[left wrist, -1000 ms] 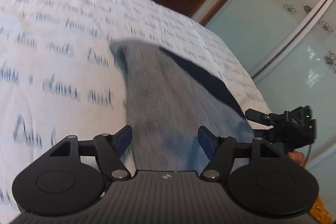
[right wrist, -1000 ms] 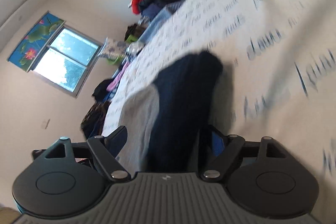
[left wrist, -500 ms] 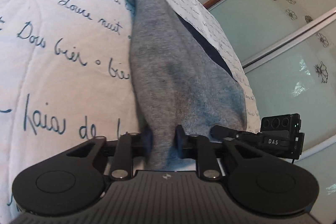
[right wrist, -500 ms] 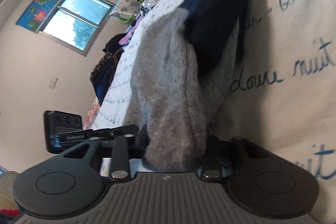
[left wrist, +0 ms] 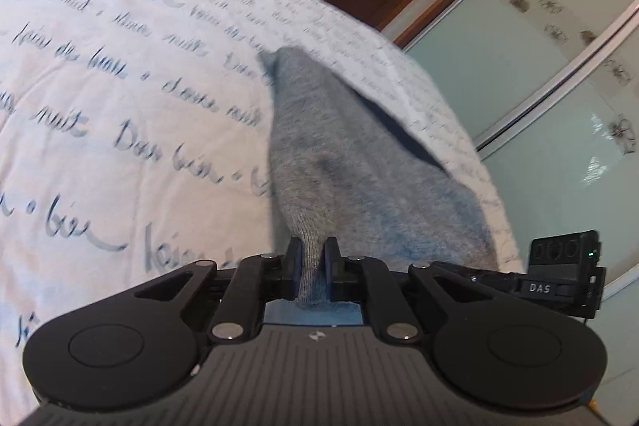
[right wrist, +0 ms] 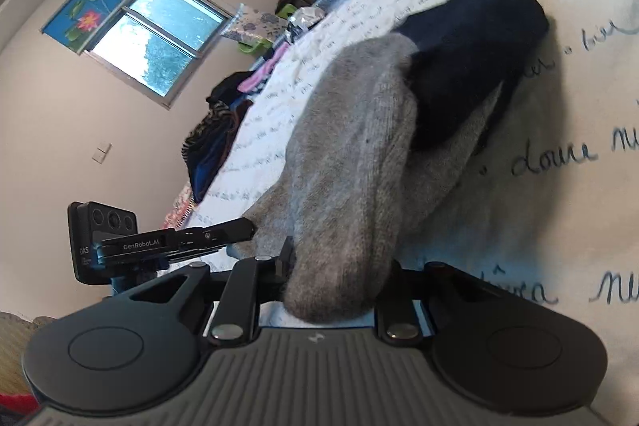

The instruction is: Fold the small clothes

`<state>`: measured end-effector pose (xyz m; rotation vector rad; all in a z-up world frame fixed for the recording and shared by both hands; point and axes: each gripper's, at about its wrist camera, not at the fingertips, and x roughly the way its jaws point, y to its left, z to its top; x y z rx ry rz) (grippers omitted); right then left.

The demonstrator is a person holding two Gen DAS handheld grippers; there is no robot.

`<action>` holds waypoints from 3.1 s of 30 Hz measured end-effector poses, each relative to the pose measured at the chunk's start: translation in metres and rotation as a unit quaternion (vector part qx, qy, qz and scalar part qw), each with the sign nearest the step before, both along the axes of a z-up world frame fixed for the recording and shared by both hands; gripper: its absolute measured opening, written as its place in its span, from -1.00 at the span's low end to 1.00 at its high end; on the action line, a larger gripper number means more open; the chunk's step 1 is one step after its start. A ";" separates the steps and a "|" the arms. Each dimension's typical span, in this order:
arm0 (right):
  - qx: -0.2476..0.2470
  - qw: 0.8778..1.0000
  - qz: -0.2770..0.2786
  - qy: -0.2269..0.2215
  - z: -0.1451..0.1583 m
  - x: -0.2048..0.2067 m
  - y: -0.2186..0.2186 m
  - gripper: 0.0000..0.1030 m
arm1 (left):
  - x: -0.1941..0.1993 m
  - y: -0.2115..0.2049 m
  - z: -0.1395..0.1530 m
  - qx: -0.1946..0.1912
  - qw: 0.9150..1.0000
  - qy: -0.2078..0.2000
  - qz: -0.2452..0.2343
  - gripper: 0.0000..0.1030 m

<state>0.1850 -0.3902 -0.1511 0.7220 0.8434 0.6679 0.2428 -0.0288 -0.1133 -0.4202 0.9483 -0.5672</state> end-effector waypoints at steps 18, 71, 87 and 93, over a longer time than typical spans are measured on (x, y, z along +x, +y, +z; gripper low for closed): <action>-0.250 0.946 -0.129 -0.159 0.069 -0.030 0.010 -0.35 | 0.025 -0.098 0.026 0.132 0.986 -0.097 -0.022 0.21; -0.360 0.913 -0.160 -0.103 0.035 -0.107 0.093 0.68 | -0.073 -0.093 -0.005 0.283 0.948 -0.122 0.073 0.85; -0.469 0.853 -0.171 -0.153 0.028 -0.116 0.087 0.68 | -0.075 -0.060 -0.011 0.320 0.934 -0.157 0.019 0.85; -0.605 0.746 -0.159 -0.228 0.018 -0.123 0.111 0.68 | -0.072 -0.072 -0.004 0.330 0.925 -0.185 0.013 0.85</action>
